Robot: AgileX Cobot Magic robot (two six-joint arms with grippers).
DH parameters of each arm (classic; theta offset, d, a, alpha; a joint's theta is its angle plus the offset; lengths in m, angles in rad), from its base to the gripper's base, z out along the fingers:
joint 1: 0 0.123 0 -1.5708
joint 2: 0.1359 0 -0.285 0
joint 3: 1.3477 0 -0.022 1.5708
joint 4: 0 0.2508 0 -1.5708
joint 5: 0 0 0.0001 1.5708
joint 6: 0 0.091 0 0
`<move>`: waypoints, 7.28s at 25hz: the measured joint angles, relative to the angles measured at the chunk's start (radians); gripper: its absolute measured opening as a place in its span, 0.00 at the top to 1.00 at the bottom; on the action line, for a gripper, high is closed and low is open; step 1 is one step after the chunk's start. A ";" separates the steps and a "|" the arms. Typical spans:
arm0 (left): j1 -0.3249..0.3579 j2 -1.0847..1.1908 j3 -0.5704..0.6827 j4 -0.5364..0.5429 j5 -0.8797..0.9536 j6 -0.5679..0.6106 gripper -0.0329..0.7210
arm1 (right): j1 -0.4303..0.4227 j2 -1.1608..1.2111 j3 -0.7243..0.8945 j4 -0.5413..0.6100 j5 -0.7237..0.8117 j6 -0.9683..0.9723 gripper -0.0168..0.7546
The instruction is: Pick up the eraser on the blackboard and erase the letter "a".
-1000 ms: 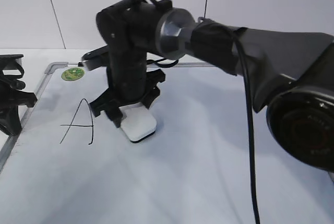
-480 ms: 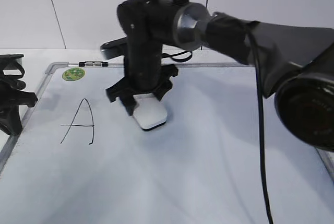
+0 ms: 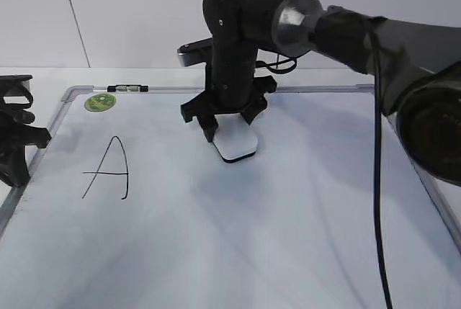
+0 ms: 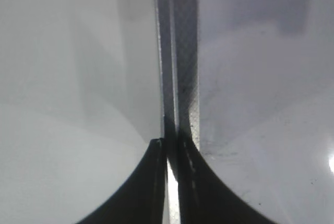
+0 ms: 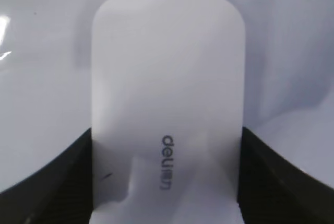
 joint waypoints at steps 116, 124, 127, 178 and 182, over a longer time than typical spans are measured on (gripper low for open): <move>0.000 0.000 0.000 -0.015 -0.004 0.002 0.92 | -0.519 -0.485 0.793 0.083 -0.230 -0.132 0.19; 0.000 0.000 0.000 -0.015 -0.004 0.002 0.92 | -0.519 -0.485 0.725 0.084 -0.129 -0.132 0.20; 0.000 0.000 0.000 -0.015 -0.004 0.002 0.92 | -0.519 -0.485 0.626 0.076 -0.042 -0.132 0.21; 0.000 -0.874 0.254 -0.019 0.332 0.022 0.64 | -0.519 -1.595 1.233 0.120 0.041 -0.112 0.23; 0.000 -1.051 0.359 -0.040 0.323 0.022 0.64 | -0.519 -1.725 1.331 0.114 0.034 -0.110 0.23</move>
